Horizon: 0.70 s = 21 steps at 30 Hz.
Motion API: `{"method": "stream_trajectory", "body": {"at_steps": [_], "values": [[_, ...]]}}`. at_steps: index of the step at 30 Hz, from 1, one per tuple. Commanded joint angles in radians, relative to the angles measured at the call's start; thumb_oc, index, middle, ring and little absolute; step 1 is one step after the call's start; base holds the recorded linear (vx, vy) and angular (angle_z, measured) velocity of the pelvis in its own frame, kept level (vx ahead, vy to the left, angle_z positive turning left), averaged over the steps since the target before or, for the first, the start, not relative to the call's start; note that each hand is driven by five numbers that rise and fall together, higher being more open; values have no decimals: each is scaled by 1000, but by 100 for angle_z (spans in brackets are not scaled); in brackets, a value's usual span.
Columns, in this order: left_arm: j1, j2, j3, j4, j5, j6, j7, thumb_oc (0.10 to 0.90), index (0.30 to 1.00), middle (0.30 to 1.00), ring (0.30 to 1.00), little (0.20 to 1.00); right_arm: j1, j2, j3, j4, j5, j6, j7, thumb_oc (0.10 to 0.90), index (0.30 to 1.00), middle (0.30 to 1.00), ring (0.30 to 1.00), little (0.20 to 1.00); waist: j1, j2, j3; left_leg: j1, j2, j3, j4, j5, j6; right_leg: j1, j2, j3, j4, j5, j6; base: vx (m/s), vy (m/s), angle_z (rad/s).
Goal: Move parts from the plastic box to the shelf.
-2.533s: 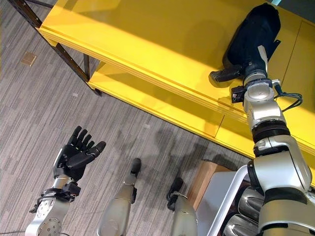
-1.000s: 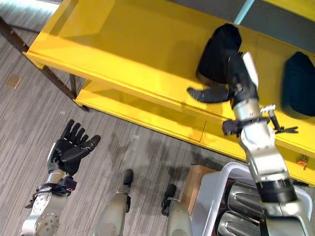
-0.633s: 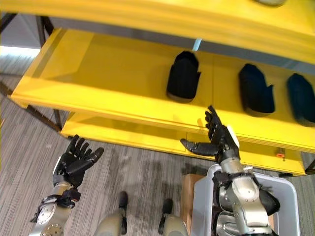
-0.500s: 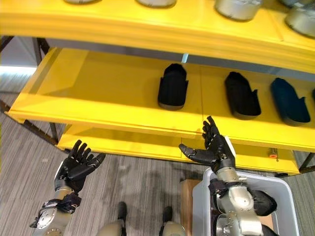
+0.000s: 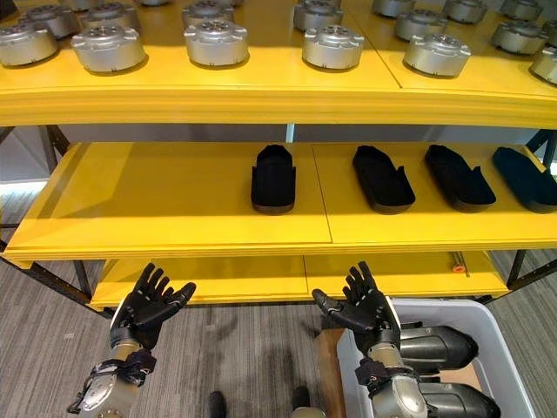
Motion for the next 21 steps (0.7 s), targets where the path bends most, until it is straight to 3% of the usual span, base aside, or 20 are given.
{"method": "stream_trajectory", "body": {"at_steps": [1, 2, 3, 6, 7, 8, 9, 10, 11, 12, 13, 16, 18, 19, 21], "values": [[-65, 50, 23, -89, 49, -108, -7, 900, 1000, 1000, 1000, 1000, -59, -8, -43, -69, 79, -112, 22, 900, 1000, 1000, 1000, 1000, -27, -35, -31, 10, -27, 32, 76, -170, 53, -19, -126, 31, 47, 85, 106, 3, 211, -2], [-66, 51, 23, -89, 49, -108, -7, 900, 1000, 1000, 1000, 1000, -59, -8, -44, -69, 79, -112, 22, 900, 1000, 1000, 1000, 1000, -26, -36, -31, 9, -28, 33, 77, -171, 53, -20, -127, 32, 47, 85, 106, -28, 206, -11], [-86, 55, 24, -95, 61, -119, 0, 900, 1000, 1000, 1000, 1000, -52, -11, -59, -74, 63, -116, 20, 900, 1000, 1000, 1000, 1000, -43, -40, -17, -5, -46, 41, 84, -178, 64, -43, -145, 56, 50, 134, 115, -34, 171, -11], [-92, 62, 26, -92, 55, -136, 24, 900, 1000, 1000, 1000, 1000, -56, -9, -51, -65, 81, -124, 10, 900, 1000, 1000, 1000, 1000, -64, -44, 15, -23, -46, 95, 96, -191, 71, -118, -140, 87, 44, 224, 129, -92, 156, -23], [-93, 62, 26, -92, 55, -136, 23, 900, 1000, 1000, 1000, 1000, -57, -9, -51, -65, 81, -123, 9, 900, 1000, 1000, 1000, 1000, -62, -46, 13, -27, -47, 98, 95, -189, 71, -123, -140, 90, 43, 227, 128, -156, 221, -59], [-94, 76, 37, -96, 54, -141, 39, 900, 1000, 1000, 1000, 1000, -66, -13, -24, -57, 103, -130, 11, 900, 1000, 1000, 1000, 1000, -35, -26, 55, -34, -20, 145, 117, -212, 65, -168, -141, -73, 99, 191, 129, -181, 278, -89], [-100, 80, 44, -96, 55, -137, 36, 900, 1000, 1000, 1000, 1000, -75, -18, -19, -58, 105, -133, 10, 900, 1000, 1000, 1000, 1000, -27, -17, 68, -47, -15, 164, 122, -208, 66, -181, -156, -158, 158, 157, 118, -172, 275, -139], [-101, 79, 44, -95, 55, -137, 36, 900, 1000, 1000, 1000, 1000, -76, -19, -19, -58, 105, -133, 10, 900, 1000, 1000, 1000, 1000, -29, -16, 70, -47, -14, 161, 124, -210, 66, -181, -157, -159, 164, 152, 118, -112, 295, -204], [-89, 84, 55, -107, 58, -133, 32, 900, 1000, 1000, 1000, 1000, -80, -28, -1, -57, 123, -129, 19, 900, 1000, 1000, 1000, 1000, -12, -15, 81, -38, -13, 215, 114, -205, 77, -180, -166, -274, 264, 75, 92, -39, 186, -197], [-89, 84, 55, -107, 58, -133, 32, 900, 1000, 1000, 1000, 1000, -80, -28, -1, -57, 123, -129, 19, 900, 1000, 1000, 1000, 1000, -12, -15, 81, -38, -14, 215, 114, -204, 77, -180, -166, -274, 265, 75, 92, -79, 247, -186], [-81, 84, 61, -120, 48, -129, 30, 900, 1000, 1000, 1000, 1000, -85, -36, 13, -60, 121, -120, 28, 900, 1000, 1000, 1000, 1000, 0, -23, 79, -33, -4, 268, 114, -204, 81, -157, -143, -321, 314, 12, 67, -36, 55, -105], [-68, 85, 66, -129, 40, -127, 33, 900, 1000, 1000, 1000, 1000, -84, -40, 30, -58, 135, -111, 34, 900, 1000, 1000, 1000, 1000, 14, -33, 77, -23, 2, 317, 109, -202, 80, -146, -121, -339, 321, -17, 55, -67, 24, -123], [-52, 84, 78, -143, 35, -119, 31, 900, 1000, 1000, 1000, 1000, -88, -48, 36, -64, 131, -106, 33, 900, 1000, 1000, 1000, 1000, 24, -44, 66, -20, 8, 356, 102, -198, 73, -104, -113, -359, 252, -16, 57, -37, -94, -79], [-32, 65, 88, -140, 31, -115, 21, 900, 1000, 1000, 1000, 1000, -70, -47, 34, -66, 138, -97, 43, 900, 1000, 1000, 1000, 1000, 29, -58, 44, -13, 13, 387, 87, -184, 58, -57, -64, -346, 111, -30, 45, 15, -127, -86], [-22, 59, 90, -140, 34, -116, 20, 900, 1000, 1000, 1000, 1000, -68, -53, 30, -68, 132, -97, 41, 900, 1000, 1000, 1000, 1000, 30, -54, 38, -4, 20, 409, 80, -175, 52, -55, -51, -334, 89, -22, 45, 27, -110, -72]]}}
